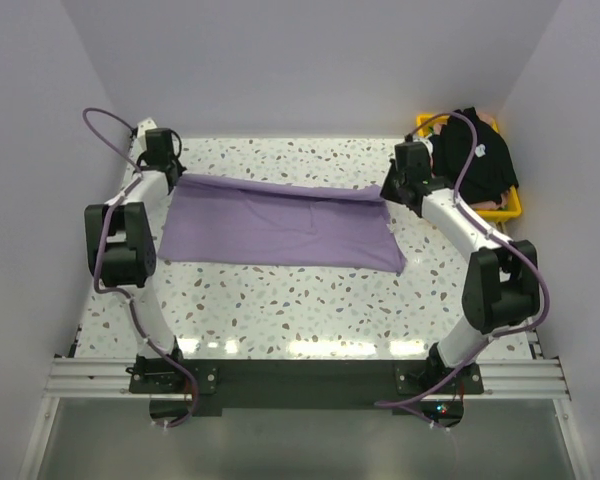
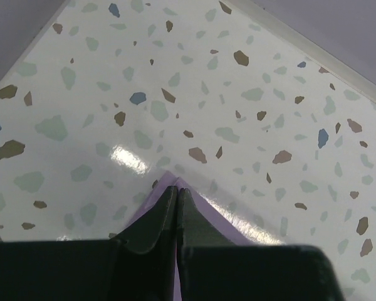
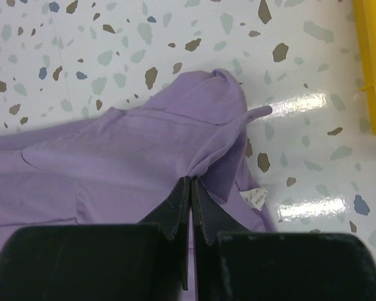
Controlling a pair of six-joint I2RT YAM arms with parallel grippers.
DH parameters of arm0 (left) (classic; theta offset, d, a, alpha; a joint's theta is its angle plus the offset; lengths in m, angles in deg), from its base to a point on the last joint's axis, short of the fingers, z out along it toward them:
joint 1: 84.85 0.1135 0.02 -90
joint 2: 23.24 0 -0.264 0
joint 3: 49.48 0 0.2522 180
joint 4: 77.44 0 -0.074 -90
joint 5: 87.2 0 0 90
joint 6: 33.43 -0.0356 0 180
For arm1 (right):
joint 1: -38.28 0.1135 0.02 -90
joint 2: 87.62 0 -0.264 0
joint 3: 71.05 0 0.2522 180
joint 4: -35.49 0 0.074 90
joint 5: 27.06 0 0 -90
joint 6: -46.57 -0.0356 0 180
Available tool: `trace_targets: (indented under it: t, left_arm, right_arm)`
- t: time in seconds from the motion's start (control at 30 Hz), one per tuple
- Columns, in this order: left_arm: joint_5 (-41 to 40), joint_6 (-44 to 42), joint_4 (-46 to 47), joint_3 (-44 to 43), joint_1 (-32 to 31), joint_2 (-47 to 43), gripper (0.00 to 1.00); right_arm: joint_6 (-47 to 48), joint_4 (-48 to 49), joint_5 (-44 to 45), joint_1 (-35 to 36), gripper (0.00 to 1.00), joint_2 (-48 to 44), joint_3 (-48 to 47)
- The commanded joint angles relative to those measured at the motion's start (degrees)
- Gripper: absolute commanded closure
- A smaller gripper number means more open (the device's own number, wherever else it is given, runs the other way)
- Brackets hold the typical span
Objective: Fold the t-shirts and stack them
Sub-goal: Fold the tshirt
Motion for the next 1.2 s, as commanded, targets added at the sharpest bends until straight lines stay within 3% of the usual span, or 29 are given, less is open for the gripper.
trace_targets:
  t: [0.0, 0.57, 0.73, 0.8, 0.9, 0.93, 1.03, 1.17]
  left_arm:
    - [-3.2, 2.2, 0.1, 3.1, 0.9, -5.5, 1.0]
    - [-4.4, 5.9, -2.3, 12.9, 0.9, -12.6, 1.0]
    - [-4.8, 7.9, -3.7, 15.0, 1.2, -12.7, 0.95]
    - [-4.5, 9.0, -3.9, 16.5, 1.3, -13.3, 0.84]
    - [-4.0, 10.7, -3.3, 18.8, 1.9, -15.1, 0.6]
    - [-3.0, 10.8, -3.0, 19.3, 2.3, -15.6, 0.54]
    - [-1.7, 10.8, -2.6, 19.6, 2.4, -17.5, 0.5]
    - [2.6, 10.5, 0.0, 20.1, 2.3, -18.5, 0.5]
  right_arm:
    - [-1.5, -0.2, 2.6, 0.3, 1.0, -4.1, 3.1]
    - [-3.8, 1.5, -1.3, 0.5, 1.0, -12.5, 14.8]
    - [-4.7, 3.3, -3.8, 0.4, 1.0, -11.5, 17.6]
    - [-4.9, 3.7, -5.4, 0.4, 1.0, -10.9, 17.8]
    - [-5.1, 4.4, -8.0, 0.3, 0.82, -11.3, 18.4]
    - [-5.0, 4.5, -8.6, 0.4, 0.69, -11.8, 18.6]
    - [-4.2, 3.8, -9.2, 0.5, 0.59, -13.4, 17.7]
    - [-3.3, 2.4, -8.2, 0.4, 0.56, -13.0, 14.9]
